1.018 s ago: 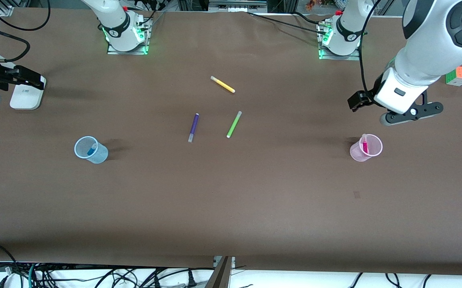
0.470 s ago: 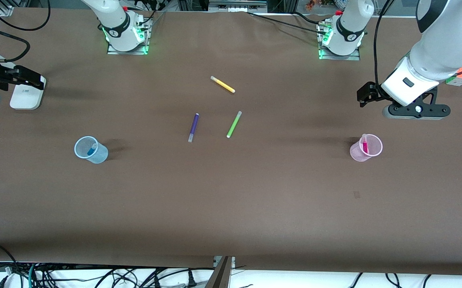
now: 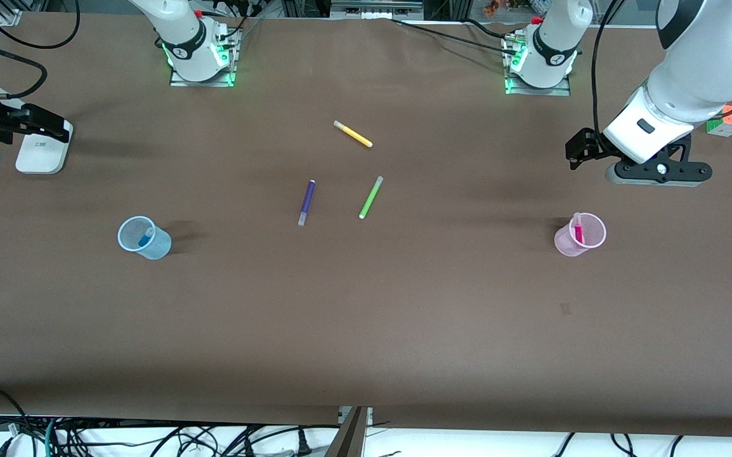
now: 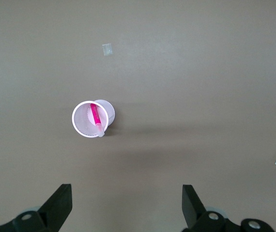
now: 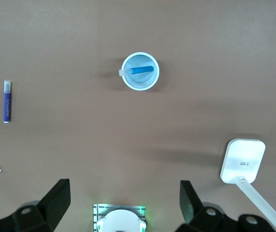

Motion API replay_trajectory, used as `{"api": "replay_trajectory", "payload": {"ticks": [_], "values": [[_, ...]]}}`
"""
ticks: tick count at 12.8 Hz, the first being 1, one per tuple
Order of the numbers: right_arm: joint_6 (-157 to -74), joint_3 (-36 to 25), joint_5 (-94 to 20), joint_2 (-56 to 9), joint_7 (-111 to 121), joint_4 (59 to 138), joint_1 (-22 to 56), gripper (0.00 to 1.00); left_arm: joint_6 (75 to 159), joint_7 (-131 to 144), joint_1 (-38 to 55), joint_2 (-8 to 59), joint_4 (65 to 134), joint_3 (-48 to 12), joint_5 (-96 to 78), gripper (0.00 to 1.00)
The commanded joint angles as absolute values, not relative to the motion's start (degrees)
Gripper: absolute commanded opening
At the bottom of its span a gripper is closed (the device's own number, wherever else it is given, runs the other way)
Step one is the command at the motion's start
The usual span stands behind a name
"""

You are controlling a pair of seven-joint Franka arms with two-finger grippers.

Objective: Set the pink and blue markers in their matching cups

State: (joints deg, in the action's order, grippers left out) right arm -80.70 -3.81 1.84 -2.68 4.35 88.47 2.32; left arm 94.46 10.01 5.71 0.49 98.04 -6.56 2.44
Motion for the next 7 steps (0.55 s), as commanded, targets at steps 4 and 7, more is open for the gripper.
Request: {"api": "replay_trajectory", "payload": {"ticks": [4,7], "values": [[-80.4,-3.4,2.8,-3.2,4.0,87.3,1.8,1.00,95.7,8.9,5.1,-0.5,99.6,-6.6,3.2,1.00],[-80.4,-3.4,2.7,-3.2,4.0,87.3,1.8,1.00,95.5,9.0,4.5,-0.4,99.7,-6.6,3.1,1.00]]}}
